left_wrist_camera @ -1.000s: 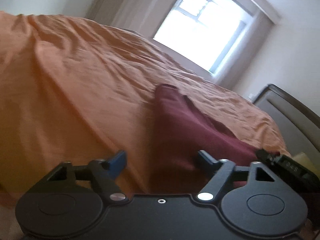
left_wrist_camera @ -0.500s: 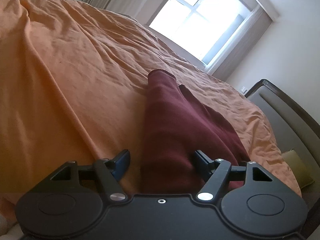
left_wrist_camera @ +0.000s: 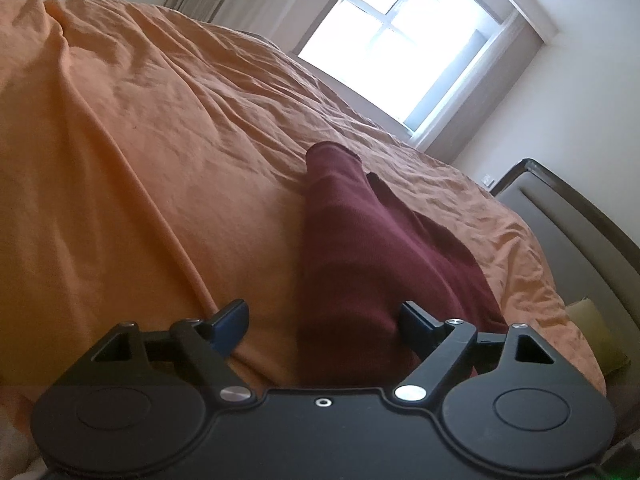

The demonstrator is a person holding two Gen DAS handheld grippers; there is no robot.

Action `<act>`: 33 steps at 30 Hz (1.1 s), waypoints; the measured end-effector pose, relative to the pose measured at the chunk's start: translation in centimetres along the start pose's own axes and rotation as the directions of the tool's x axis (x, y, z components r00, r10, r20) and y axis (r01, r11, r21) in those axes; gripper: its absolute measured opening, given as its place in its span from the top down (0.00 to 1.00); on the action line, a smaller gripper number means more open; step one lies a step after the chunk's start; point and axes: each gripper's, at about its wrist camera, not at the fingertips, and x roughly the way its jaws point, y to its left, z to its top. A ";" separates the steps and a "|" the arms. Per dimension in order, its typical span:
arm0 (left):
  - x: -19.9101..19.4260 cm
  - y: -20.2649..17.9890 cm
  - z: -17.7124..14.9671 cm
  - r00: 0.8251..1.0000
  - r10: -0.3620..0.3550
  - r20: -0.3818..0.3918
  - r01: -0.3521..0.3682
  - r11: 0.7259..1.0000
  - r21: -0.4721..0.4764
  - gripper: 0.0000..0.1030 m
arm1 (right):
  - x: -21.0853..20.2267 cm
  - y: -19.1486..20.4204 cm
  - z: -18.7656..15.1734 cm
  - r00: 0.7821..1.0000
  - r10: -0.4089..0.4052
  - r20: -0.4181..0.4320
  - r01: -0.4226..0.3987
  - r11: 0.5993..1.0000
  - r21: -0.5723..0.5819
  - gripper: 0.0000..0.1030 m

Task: Fold small clothes

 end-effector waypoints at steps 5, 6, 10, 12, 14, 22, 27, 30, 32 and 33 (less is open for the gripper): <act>0.1 0.1 -0.1 1.000 0.001 0.005 -0.001 1.000 0.017 0.18 | 0.1 0.1 -1.0 0.999 0.002 0.035 -0.001 1.000 -0.024 0.00; 0.1 0.1 -0.1 1.000 0.002 0.006 -0.002 1.000 0.021 0.18 | 0.1 0.0 -1.3 0.999 0.005 0.045 -0.003 1.000 -0.025 0.00; 0.1 0.1 -0.2 1.000 0.004 0.007 -0.004 1.000 0.030 0.18 | 0.0 0.1 -1.8 0.998 0.004 0.065 -0.002 1.000 -0.028 0.00; 0.1 0.1 -0.2 1.000 0.004 0.006 -0.004 1.000 0.030 0.18 | 0.1 0.1 -1.9 0.997 0.003 0.072 -0.001 1.000 -0.029 0.00; 0.1 0.1 -0.2 1.000 0.004 0.007 -0.004 0.999 0.031 0.18 | 0.0 0.1 -2.1 0.997 0.004 0.077 -0.001 1.000 -0.029 0.00; 0.2 0.2 -0.2 1.000 0.000 0.006 0.000 0.999 0.037 0.16 | -0.2 0.0 -2.6 0.996 0.000 0.087 0.002 1.000 -0.023 0.00; 0.3 0.2 -0.1 1.000 -0.002 0.006 0.002 0.999 0.043 0.15 | -0.3 0.0 -2.6 0.996 0.001 0.088 0.001 1.000 -0.021 0.00; 0.3 0.2 -0.2 1.000 -0.002 0.006 0.002 0.999 0.048 0.14 | -0.3 0.0 -2.6 0.996 0.001 0.086 0.001 1.000 -0.019 0.00; 0.4 0.1 -0.3 1.000 -0.002 0.006 0.002 0.999 0.052 0.14 | -0.3 0.0 -2.6 0.996 0.001 0.086 0.000 1.000 -0.017 0.00; 0.4 0.2 -0.2 1.000 -0.002 0.006 0.002 0.999 0.054 0.13 | -0.3 0.0 -2.6 0.996 0.002 0.086 -0.001 1.000 -0.016 0.00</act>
